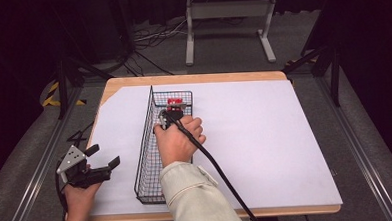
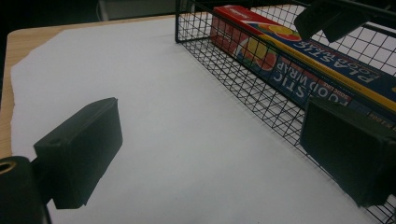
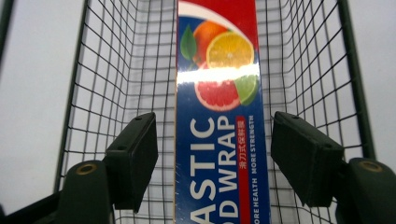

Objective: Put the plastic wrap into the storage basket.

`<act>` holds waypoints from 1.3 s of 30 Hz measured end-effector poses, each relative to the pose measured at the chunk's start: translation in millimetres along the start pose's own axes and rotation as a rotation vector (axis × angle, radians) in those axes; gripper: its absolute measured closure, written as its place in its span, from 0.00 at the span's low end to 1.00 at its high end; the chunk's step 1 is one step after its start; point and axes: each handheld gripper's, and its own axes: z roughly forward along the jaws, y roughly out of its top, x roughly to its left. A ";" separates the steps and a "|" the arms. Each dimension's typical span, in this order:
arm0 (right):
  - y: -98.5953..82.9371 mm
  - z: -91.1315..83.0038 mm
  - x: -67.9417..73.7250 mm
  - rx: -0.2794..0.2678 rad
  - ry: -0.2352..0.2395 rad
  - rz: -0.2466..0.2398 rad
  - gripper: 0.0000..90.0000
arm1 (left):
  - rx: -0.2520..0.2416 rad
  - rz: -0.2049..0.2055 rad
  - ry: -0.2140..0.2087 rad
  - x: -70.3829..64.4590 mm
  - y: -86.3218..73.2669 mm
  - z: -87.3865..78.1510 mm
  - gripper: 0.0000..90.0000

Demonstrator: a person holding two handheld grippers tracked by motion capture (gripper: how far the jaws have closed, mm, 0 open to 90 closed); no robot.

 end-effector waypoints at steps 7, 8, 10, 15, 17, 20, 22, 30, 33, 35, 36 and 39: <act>8.2 -9.8 -1.9 -0.066 0.029 -0.020 0.31 | -0.001 -0.004 -0.001 -1.3 0.4 0.6 0.07; 9.5 -10.4 -2.2 -0.069 0.031 -0.024 0.31 | 0.001 0.000 -0.001 -1.0 0.5 0.4 0.07; 12.7 -12.8 -3.7 -0.088 0.037 -0.032 0.31 | 0.000 0.000 0.000 -0.3 0.0 0.2 0.07; 21.5 -19.7 -9.8 -0.145 0.074 -0.078 0.28 | -0.001 -0.007 0.003 1.5 -0.8 -0.5 0.07; 24.1 -21.6 -13.1 -0.154 0.084 -0.089 0.27 | -0.001 -0.007 0.003 1.7 -0.7 -0.8 0.07; 28.8 -25.2 -19.3 -0.175 0.100 -0.121 0.26 | 0.000 -0.005 0.005 1.7 -0.6 -0.9 0.07; 31.8 -27.3 -22.9 -0.186 0.113 -0.136 0.26 | -0.003 -0.005 0.006 2.2 -0.6 -0.6 0.07; 46.6 -36.1 -45.4 -0.215 0.143 -0.199 0.21 | 0.000 -0.004 0.007 2.6 -0.9 -0.6 0.07; 53.6 -40.1 -59.0 -0.206 0.165 -0.228 0.21 | 0.001 -0.007 0.008 3.1 -1.2 -0.7 0.07; 57.8 -42.9 -68.0 -0.217 0.175 -0.256 0.20 | 0.004 -0.002 0.009 3.7 -1.4 -0.3 0.07; 60.1 -44.4 -74.0 -0.219 0.182 -0.275 0.20 | 0.004 -0.003 0.009 3.7 -1.5 -0.1 0.07; 64.6 -47.5 -87.4 -0.232 0.184 -0.324 0.20 | 0.007 -0.009 0.009 3.4 -1.7 0.6 0.07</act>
